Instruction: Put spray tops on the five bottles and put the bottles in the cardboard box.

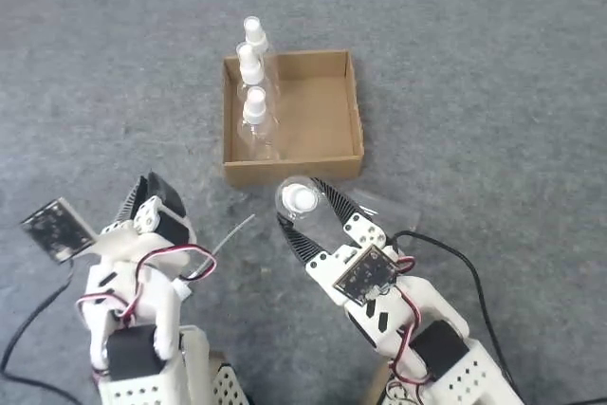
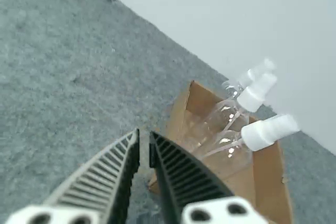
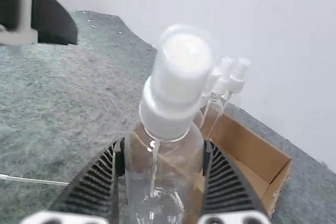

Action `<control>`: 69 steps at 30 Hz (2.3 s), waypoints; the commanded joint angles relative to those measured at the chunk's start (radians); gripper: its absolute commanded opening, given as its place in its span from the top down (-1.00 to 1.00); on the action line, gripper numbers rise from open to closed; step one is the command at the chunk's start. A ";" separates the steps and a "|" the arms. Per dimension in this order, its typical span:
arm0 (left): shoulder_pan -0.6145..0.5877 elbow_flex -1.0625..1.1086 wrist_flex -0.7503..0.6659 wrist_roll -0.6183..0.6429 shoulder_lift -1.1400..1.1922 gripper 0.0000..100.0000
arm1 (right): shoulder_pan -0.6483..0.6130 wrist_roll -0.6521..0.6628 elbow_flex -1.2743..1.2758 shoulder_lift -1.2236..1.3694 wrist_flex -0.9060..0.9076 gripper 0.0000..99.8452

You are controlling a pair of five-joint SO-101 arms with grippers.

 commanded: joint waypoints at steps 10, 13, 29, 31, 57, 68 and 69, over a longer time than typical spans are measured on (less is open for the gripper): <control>-0.008 0.124 -0.006 -0.011 -0.014 0.97 | 0.018 -0.011 0.012 -0.018 -0.008 0.99; -0.008 0.127 -0.006 -0.011 -0.014 0.97 | 0.018 -0.011 0.015 -0.018 -0.008 0.99; -0.008 0.131 -0.005 -0.011 -0.014 0.97 | 0.209 -0.120 -0.164 -0.010 -0.047 0.99; -0.008 0.131 -0.005 -0.011 -0.014 0.97 | 0.208 -0.120 -0.201 -0.008 -0.047 0.99; -0.009 0.143 -0.006 -0.011 -0.014 0.97 | 0.208 -0.126 -0.635 0.694 -0.386 0.99; -0.009 0.196 -0.095 -0.011 -0.014 0.97 | 0.259 -0.129 -0.789 1.121 -0.599 0.99; -0.009 0.196 -0.095 -0.011 -0.014 0.97 | 0.269 -0.129 -0.802 1.156 -0.619 0.99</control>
